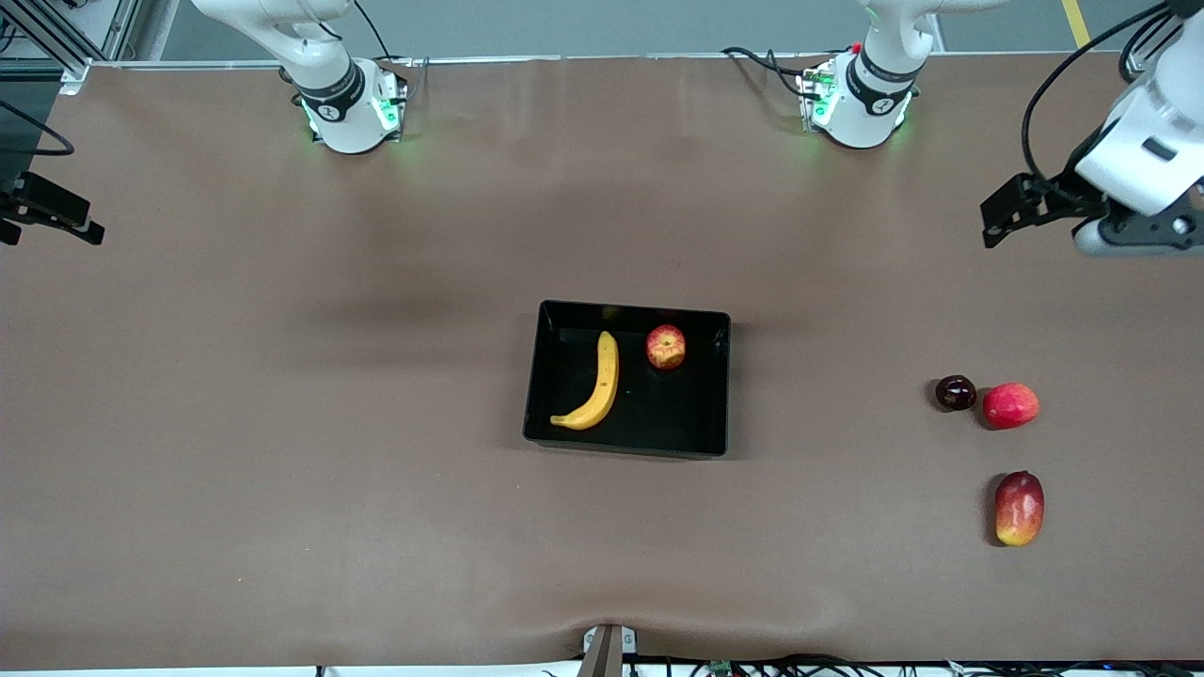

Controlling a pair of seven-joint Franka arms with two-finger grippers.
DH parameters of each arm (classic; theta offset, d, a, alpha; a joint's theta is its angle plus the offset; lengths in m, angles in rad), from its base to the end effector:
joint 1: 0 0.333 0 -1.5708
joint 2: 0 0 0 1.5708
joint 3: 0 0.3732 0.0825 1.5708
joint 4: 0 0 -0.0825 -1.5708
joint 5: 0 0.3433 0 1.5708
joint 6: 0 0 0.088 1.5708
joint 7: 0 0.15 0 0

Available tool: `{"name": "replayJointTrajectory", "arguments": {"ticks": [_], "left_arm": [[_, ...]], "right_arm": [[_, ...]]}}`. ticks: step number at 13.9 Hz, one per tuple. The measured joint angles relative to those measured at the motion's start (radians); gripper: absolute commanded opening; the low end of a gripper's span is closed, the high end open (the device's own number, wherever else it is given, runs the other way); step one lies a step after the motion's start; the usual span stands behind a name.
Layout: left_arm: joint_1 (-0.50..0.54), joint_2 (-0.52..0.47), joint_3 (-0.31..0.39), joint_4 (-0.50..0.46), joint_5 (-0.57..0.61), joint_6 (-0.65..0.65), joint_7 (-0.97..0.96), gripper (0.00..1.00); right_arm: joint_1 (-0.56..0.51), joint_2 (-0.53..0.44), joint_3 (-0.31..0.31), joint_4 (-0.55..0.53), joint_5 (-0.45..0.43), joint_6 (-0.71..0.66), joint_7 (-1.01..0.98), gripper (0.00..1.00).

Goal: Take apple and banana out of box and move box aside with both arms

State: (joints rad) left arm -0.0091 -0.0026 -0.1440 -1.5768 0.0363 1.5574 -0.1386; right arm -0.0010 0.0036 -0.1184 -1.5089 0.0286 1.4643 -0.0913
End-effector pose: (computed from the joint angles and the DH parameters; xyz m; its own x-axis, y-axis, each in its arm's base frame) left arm 0.5054 -0.0726 0.6364 0.9998 -0.0141 -0.0116 -0.0145 -0.9991 -0.0386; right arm 0.4994 -0.0552 0.6543 0.9987 -0.0250 -0.0453 -0.0265 -0.9991 -0.0324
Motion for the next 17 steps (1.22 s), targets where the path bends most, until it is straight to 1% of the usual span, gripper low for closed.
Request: {"name": "replayJointTrajectory", "arguments": {"ticks": [1,3,6,8,10,11,13,15,17], "left_arm": [[0.000,0.022,-0.016,-0.002,-0.001,0.006,-0.027,1.00],[-0.002,0.067,-0.075,-0.015,-0.001,0.048,-0.116,1.00],[-0.010,0.118,-0.174,-0.076,-0.001,0.161,-0.245,1.00],[-0.012,0.141,-0.230,-0.144,-0.001,0.246,-0.316,1.00],[-0.016,0.159,-0.284,-0.236,-0.001,0.377,-0.427,1.00],[-0.026,0.177,-0.304,-0.266,-0.001,0.430,-0.483,1.00],[-0.075,0.232,-0.319,-0.289,-0.001,0.521,-0.594,1.00],[-0.138,0.294,-0.320,-0.290,0.009,0.598,-0.710,1.00],[-0.186,0.354,-0.320,-0.289,0.075,0.660,-0.842,1.00]], "right_arm": [[-0.002,0.004,-0.001,0.000,0.000,0.001,0.000,1.00],[-0.010,0.012,-0.002,0.000,0.000,0.002,0.000,1.00],[-0.014,0.020,-0.002,0.000,0.000,0.003,0.000,1.00],[-0.014,0.022,-0.002,0.000,0.000,0.002,0.000,1.00],[-0.014,0.023,-0.002,0.001,0.000,0.003,0.000,1.00],[-0.014,0.023,-0.002,0.001,0.000,0.003,0.000,1.00],[-0.015,0.024,-0.002,0.002,0.000,0.003,0.000,1.00],[-0.015,0.025,-0.002,0.002,0.000,0.003,0.000,1.00],[-0.015,0.026,-0.002,0.003,0.000,0.003,0.000,1.00]]}}
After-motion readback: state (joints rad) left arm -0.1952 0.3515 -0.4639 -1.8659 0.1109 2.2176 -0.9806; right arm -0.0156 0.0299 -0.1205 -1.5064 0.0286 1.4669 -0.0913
